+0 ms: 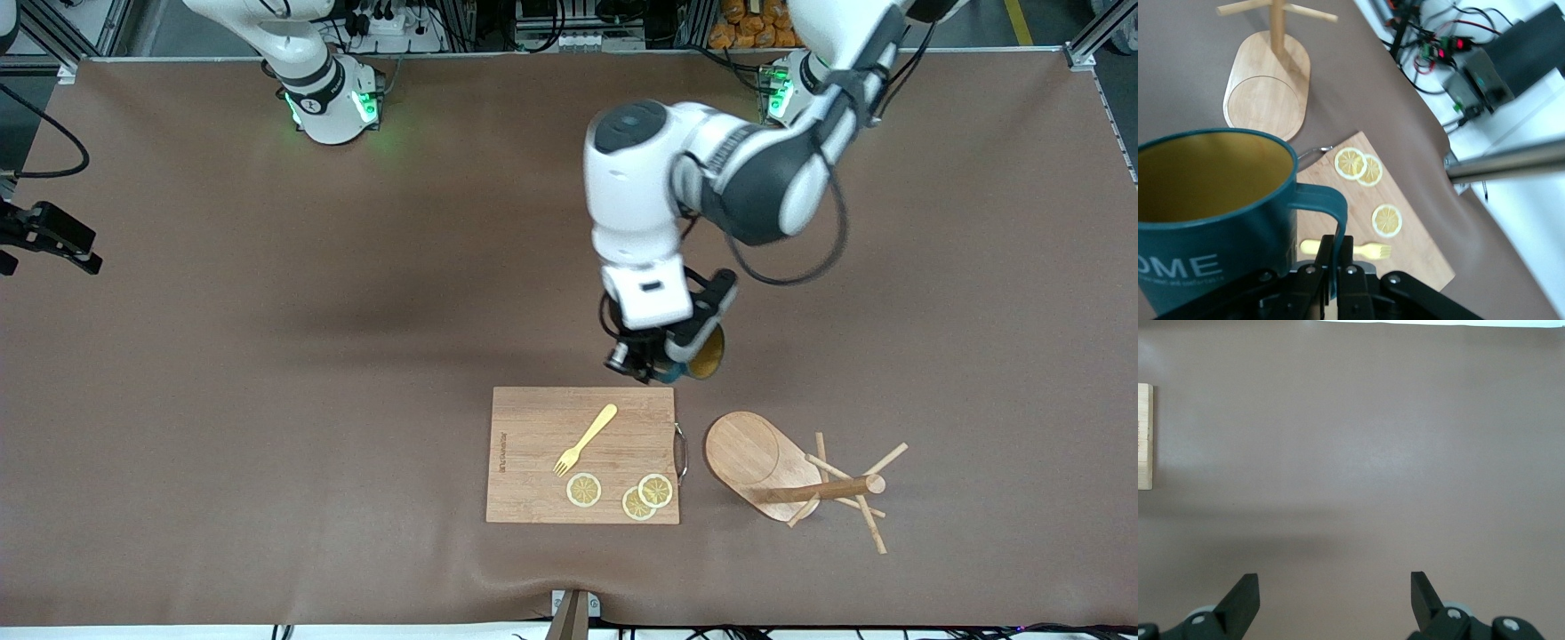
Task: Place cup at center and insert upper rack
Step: 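Lift the teal mug by its handle with the left gripper, then carry the mug with the left gripper to the wooden mug tree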
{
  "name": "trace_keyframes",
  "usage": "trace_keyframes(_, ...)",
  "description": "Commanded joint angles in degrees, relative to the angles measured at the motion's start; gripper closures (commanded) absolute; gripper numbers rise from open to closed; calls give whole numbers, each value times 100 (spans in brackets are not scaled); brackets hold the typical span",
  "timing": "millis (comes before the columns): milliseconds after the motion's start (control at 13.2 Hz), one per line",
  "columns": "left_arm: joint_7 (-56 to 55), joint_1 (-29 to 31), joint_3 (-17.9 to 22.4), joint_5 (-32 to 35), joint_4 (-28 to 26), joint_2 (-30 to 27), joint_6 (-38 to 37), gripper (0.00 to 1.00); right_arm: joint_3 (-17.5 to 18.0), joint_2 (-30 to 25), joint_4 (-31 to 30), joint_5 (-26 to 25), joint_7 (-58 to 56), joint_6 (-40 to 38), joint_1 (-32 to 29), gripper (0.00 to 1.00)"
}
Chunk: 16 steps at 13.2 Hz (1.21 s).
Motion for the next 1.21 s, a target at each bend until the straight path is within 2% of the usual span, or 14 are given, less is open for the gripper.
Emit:
trace_keyframes(0, -125, 451, -66, -675, -67, -164, 141, 100, 30, 55, 123, -18, 1, -65, -48, 0)
trace_keyframes(377, -142, 987, -31, -1853, -119, -94, 1037, 100, 30, 55, 123, -18, 1, -82, -48, 0)
trace_keyframes(604, -73, 1506, -31, -2776, -137, -77, 1599, 100, 30, 55, 123, -18, 1, -91, -48, 0)
trace_keyframes(679, -20, 1611, -40, -2874, -172, -85, 1687, 100, 30, 55, 123, -18, 1, -82, -57, 0)
trace_keyframes(906, 830, 1709, -40, -3366, -172, 116, 2171, 100, 30, 55, 123, -18, 1, -74, -57, 0)
trace_keyframes(1132, 1578, 1709, -49, -3630, -172, 283, 2346, 100, 30, 73, 123, -18, 1, -74, -57, 0)
